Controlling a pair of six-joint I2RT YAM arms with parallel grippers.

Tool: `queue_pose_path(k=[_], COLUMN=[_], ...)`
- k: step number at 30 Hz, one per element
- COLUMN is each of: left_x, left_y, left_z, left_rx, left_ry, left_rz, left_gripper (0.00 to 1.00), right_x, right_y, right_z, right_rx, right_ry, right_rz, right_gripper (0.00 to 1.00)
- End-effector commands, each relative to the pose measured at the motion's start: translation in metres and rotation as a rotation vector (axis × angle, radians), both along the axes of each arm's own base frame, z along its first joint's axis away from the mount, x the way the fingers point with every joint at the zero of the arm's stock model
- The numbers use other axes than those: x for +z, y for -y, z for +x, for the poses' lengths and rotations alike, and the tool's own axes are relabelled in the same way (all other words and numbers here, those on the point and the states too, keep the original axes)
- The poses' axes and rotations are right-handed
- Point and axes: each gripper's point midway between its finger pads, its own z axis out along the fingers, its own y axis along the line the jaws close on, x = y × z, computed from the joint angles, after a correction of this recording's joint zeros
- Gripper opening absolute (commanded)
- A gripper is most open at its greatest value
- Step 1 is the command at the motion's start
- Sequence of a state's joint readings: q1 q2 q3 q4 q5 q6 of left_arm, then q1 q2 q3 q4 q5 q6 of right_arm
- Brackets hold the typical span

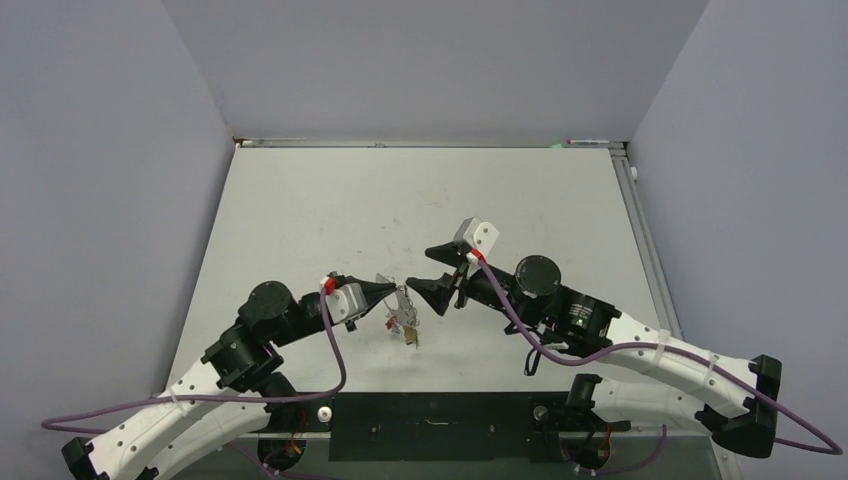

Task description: Put the keys on the keyring

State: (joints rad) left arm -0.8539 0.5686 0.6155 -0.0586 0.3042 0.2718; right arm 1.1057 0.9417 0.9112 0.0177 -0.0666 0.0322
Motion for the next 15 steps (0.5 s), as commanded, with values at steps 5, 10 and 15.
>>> queue_pose_path(k=[5, 10, 15], left_x=[0.039, 0.05, 0.052], left_y=[-0.006, -0.008, -0.009], left_z=[0.004, -0.004, -0.008], left_rx=[0.041, 0.016, -0.005], left_ry=[0.072, 0.092, 0.103], left_rz=[-0.15, -0.212, -0.224], left_gripper=[0.0, 0.0, 0.0], right_x=[0.022, 0.03, 0.018], right_y=[-0.004, -0.003, -0.017], right_z=[-0.008, -0.013, -0.025], right_rx=[0.013, 0.043, 0.199], right_ry=[-0.028, -0.008, 0.024], right_rz=[0.173, 0.134, 0.013], right_gripper=[0.62, 0.59, 0.55])
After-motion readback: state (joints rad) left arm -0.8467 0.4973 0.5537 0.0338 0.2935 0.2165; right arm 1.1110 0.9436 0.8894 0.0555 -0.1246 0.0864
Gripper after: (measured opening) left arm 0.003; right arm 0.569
